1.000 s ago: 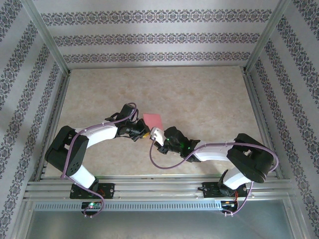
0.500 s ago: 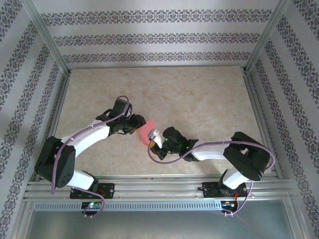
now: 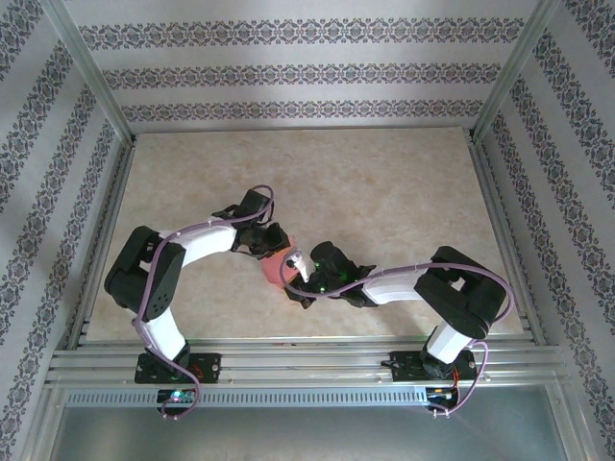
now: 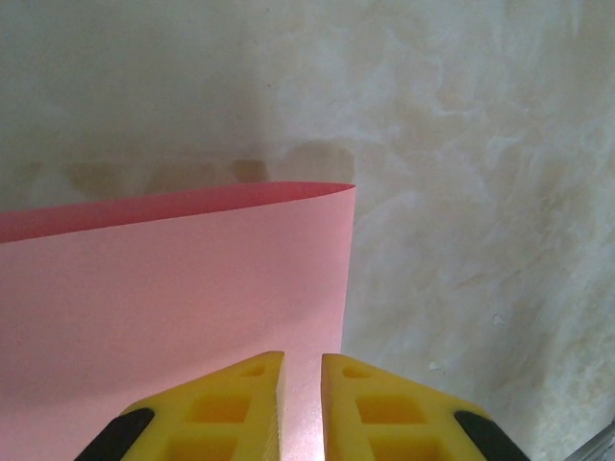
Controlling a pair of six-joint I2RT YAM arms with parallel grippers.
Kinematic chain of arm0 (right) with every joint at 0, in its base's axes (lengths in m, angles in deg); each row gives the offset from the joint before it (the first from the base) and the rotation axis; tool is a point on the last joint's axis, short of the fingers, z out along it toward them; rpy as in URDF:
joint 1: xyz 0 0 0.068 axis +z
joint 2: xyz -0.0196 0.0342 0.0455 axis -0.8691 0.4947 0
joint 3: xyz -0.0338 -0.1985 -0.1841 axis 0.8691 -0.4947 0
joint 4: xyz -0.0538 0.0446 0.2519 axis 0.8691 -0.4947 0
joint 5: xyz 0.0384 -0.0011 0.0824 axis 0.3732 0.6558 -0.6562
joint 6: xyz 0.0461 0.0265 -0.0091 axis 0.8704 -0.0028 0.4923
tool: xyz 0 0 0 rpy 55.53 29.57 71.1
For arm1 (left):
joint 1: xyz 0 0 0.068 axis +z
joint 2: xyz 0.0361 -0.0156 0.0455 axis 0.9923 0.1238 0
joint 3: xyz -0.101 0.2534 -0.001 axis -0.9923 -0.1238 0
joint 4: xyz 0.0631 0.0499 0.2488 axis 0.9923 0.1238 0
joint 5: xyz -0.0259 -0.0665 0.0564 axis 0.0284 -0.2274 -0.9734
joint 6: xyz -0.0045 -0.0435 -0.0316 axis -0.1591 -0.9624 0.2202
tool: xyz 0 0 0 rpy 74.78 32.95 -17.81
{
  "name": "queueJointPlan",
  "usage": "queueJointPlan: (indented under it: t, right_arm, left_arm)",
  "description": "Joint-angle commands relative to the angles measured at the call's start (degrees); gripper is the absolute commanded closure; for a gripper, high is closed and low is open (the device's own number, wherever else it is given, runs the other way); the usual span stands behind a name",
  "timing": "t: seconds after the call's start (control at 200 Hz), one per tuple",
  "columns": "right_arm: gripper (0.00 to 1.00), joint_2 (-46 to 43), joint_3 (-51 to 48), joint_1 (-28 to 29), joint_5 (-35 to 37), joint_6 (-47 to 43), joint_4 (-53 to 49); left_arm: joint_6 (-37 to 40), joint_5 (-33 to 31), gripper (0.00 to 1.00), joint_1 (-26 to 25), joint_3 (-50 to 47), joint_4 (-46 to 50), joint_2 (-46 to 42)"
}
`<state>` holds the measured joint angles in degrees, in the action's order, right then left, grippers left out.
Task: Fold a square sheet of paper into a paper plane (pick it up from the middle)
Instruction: Fold the triangle a second time at the center of the table.
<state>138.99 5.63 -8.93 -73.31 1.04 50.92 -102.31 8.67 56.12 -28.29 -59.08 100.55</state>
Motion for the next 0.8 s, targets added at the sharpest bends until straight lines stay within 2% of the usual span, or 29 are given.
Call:
queueJointPlan:
  t: [0.0,0.28,0.794]
  right_arm:
    - [0.94,0.91,0.98,-0.99,-1.98,2.47,1.94]
    - [0.94,1.54,1.21,-3.54,1.18,4.75,0.91]
    - [0.94,3.48,3.77,-5.52,6.98,5.34,-4.64]
  left_arm:
    - [3.11,-1.27,0.84,-0.95,2.04,4.55,2.38]
    - [5.19,-1.97,0.88,-1.46,4.48,8.16,6.13]
    - [8.34,-1.2,0.9,-1.9,6.3,9.85,7.95]
